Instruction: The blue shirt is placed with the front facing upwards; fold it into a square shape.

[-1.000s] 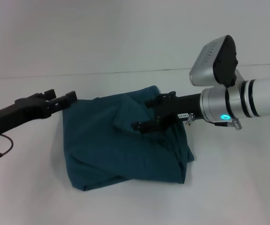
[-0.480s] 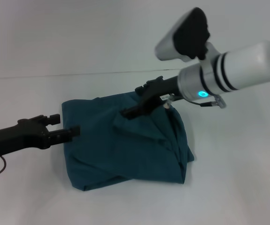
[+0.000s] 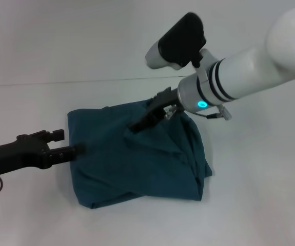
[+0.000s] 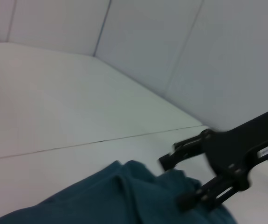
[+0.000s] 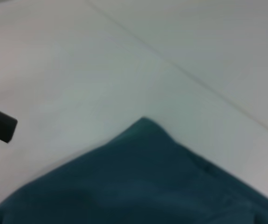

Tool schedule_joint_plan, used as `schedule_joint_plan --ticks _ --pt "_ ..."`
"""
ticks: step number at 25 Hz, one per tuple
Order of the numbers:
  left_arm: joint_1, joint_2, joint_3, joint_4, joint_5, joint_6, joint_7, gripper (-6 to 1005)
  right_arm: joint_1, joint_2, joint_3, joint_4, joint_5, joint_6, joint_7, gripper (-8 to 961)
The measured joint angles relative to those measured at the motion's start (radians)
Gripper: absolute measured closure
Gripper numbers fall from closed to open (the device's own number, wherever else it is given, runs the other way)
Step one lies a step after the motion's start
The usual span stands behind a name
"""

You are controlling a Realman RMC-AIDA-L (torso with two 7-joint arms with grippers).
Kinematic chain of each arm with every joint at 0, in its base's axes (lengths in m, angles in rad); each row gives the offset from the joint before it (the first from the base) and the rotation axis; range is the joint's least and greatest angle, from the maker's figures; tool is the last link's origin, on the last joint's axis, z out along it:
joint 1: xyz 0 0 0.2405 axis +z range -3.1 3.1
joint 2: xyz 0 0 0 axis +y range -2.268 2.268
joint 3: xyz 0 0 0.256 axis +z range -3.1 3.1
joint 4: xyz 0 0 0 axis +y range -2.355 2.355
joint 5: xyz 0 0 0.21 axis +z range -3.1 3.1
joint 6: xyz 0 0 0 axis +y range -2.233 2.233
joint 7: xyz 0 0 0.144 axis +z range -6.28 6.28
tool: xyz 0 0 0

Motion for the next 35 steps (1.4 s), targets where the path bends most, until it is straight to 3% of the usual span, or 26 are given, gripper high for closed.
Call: schedule_joint_plan --ticks 13,27,35 --pt "-0.024 0.007 -0.001 -0.001 0.001 0.046 0.000 123 0.012 0.004 -0.120 0.080 -0.001 0.084 0.006 46" --pt "-0.030 -0.002 -0.002 -0.005 -0.006 0.015 0.028 122 0.045 0.013 -0.313 0.111 0.002 0.217 0.059 47" --pt "-0.030 -0.006 -0.001 -0.008 -0.007 0.002 0.054 122 0.048 0.015 -0.364 0.160 -0.001 0.302 0.059 47"
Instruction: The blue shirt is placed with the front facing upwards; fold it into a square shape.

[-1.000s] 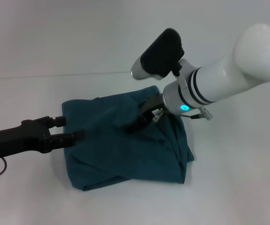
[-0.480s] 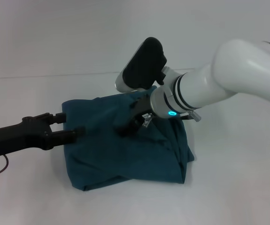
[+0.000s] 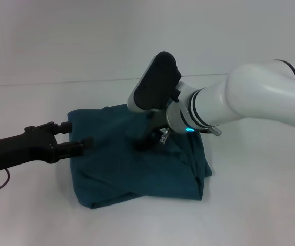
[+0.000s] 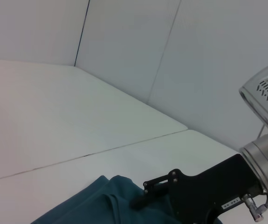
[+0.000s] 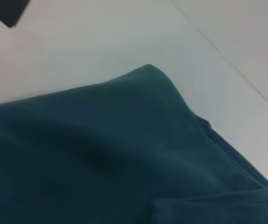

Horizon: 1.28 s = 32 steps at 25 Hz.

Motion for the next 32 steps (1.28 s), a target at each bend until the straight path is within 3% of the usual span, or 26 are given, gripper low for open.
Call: schedule_joint_plan --ticks 11,21,28,32 --pt "0.012 -0.004 -0.001 -0.006 0.000 -0.004 0.015 123 -0.001 -0.010 0.010 0.064 -0.134 0.127 0.074 46" --pt "0.016 -0.005 -0.012 -0.006 0.000 -0.004 0.015 122 -0.002 -0.017 0.032 0.070 -0.143 0.269 0.070 46" --pt "0.016 -0.005 -0.016 -0.006 0.000 -0.004 0.016 122 0.004 -0.023 0.094 0.060 -0.143 0.291 0.067 46" --pt "0.016 -0.005 -0.017 -0.007 0.000 -0.008 0.016 122 -0.003 -0.015 0.087 0.022 -0.142 0.257 0.065 46"
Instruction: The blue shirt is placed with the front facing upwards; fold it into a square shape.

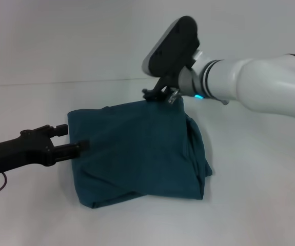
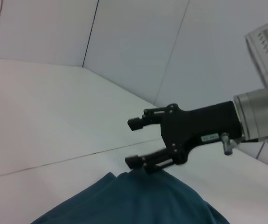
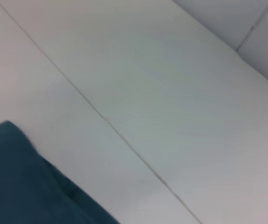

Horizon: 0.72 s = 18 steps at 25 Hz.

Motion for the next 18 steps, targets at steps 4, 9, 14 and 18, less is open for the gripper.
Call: schedule_joint_plan --ticks 4,9,14,18 --pt "-0.002 0.000 0.000 -0.002 0.000 -0.007 0.000 122 -0.005 0.007 -0.005 -0.023 0.011 -0.072 0.000 46" --pt "-0.003 0.000 0.000 -0.003 0.000 -0.009 -0.003 122 -0.055 0.003 -0.018 -0.038 0.018 -0.093 0.000 47" --pt "0.006 0.000 -0.001 -0.004 -0.001 -0.006 -0.006 123 -0.099 -0.010 0.029 -0.034 -0.007 -0.091 0.000 47" --pt "0.007 -0.002 -0.014 -0.005 -0.002 -0.001 -0.007 123 -0.121 -0.012 0.100 -0.036 -0.072 -0.071 -0.001 47"
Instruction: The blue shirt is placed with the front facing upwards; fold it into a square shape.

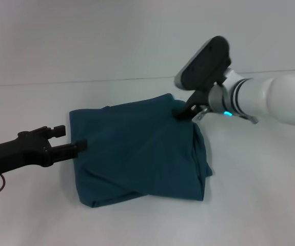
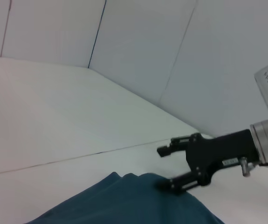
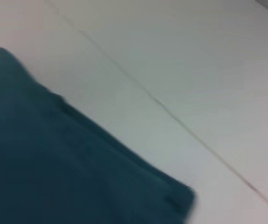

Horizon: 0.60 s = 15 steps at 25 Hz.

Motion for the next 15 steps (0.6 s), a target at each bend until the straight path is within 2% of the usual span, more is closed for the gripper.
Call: schedule_joint_plan --ticks 7,15 --pt "0.000 -0.005 -0.007 -0.011 0.000 -0.003 -0.004 123 0.006 -0.002 0.090 -0.026 -0.050 0.005 -0.002 47" --pt "-0.010 -0.001 -0.008 -0.014 0.000 -0.009 -0.032 123 -0.055 0.011 0.089 -0.246 -0.031 -0.227 -0.001 47"
